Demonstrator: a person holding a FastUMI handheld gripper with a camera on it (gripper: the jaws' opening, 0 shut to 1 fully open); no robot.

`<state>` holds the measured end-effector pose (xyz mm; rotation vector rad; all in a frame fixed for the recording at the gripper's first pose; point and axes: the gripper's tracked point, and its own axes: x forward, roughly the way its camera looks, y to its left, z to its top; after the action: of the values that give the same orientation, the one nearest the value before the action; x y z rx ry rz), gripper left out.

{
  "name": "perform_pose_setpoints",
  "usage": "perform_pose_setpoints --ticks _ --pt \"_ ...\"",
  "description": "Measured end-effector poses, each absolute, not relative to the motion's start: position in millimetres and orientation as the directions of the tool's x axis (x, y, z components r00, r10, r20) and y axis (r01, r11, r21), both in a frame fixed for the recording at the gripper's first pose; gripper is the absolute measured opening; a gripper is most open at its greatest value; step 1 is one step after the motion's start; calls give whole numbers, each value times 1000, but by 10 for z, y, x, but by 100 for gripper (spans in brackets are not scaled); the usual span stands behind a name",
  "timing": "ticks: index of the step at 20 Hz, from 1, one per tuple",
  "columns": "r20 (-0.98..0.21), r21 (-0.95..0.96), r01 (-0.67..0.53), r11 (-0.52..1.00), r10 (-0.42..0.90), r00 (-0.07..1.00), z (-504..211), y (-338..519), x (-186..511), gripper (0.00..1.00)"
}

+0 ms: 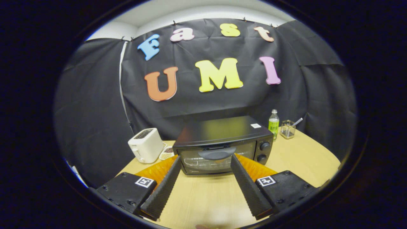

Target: Open the toaster oven, put the food inside, and close the toaster oven door.

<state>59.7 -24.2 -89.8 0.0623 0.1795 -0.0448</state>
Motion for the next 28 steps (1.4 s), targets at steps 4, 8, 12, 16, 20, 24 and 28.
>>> perform_pose_setpoints --ticks 4,8,12,16,20,24,28 --pt "-96 39 37 999 -33 995 -441 -229 185 100" --pt "-33 10 19 1000 -19 999 -86 -244 -226 100" --pt "28 23 21 1000 -22 999 153 -333 -692 100" --pt "72 7 21 1000 -21 997 382 -351 -1149 100" --pt "80 -10 27 1000 -26 996 545 -330 -1479 100" --pt "117 -16 39 999 -36 992 720 -248 -1748 100" --pt "168 -41 53 998 -46 985 823 -133 -1918 100"
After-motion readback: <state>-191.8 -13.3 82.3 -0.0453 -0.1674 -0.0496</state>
